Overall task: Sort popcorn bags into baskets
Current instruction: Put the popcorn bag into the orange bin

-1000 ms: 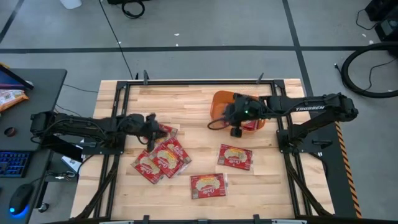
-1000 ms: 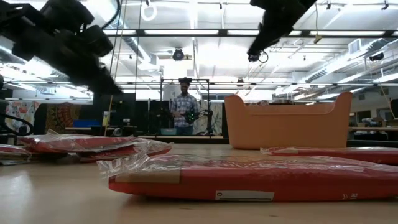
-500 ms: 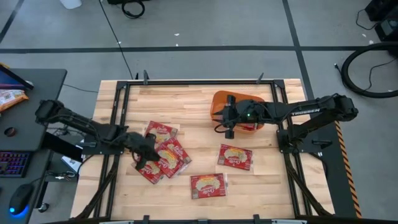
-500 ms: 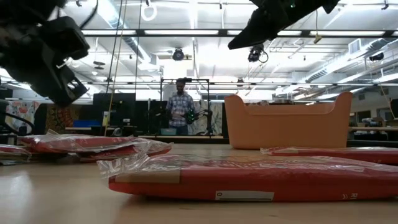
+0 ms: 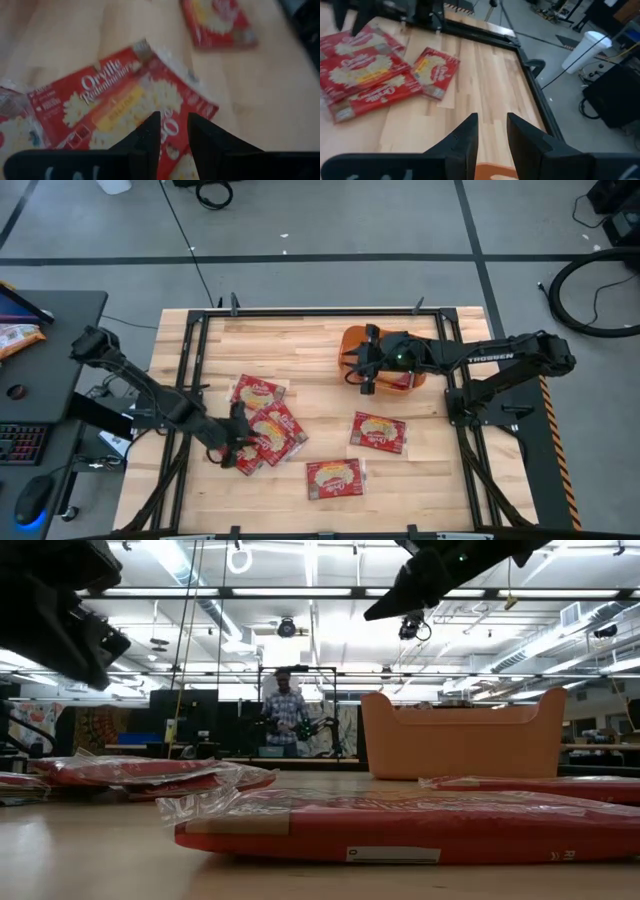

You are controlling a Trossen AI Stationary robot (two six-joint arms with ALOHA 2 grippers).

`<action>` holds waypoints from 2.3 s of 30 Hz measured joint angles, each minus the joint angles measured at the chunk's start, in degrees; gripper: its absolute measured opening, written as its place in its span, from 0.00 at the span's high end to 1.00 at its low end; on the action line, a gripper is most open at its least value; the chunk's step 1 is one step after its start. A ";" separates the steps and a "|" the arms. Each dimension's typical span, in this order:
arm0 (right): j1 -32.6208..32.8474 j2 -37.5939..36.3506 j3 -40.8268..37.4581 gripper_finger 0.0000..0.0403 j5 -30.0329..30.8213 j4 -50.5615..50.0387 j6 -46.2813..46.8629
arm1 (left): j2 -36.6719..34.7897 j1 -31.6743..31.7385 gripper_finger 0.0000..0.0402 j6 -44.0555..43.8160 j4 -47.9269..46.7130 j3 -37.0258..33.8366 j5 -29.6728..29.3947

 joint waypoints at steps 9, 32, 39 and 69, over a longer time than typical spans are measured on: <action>-0.82 0.00 0.02 0.73 -0.02 -0.43 -0.09 | 13.25 -3.85 0.74 6.82 -8.84 5.56 -1.13; -0.10 0.04 0.04 0.73 -0.04 -4.62 1.42 | 19.98 -5.67 0.57 16.01 -11.85 5.62 -5.82; 1.00 0.04 0.07 0.73 -0.04 -4.89 1.32 | 22.83 -5.65 0.71 21.17 -12.59 5.78 -7.52; 14.85 17.92 1.12 0.42 -2.30 7.24 -5.77 | 16.49 8.36 0.96 13.85 -6.73 14.21 -9.62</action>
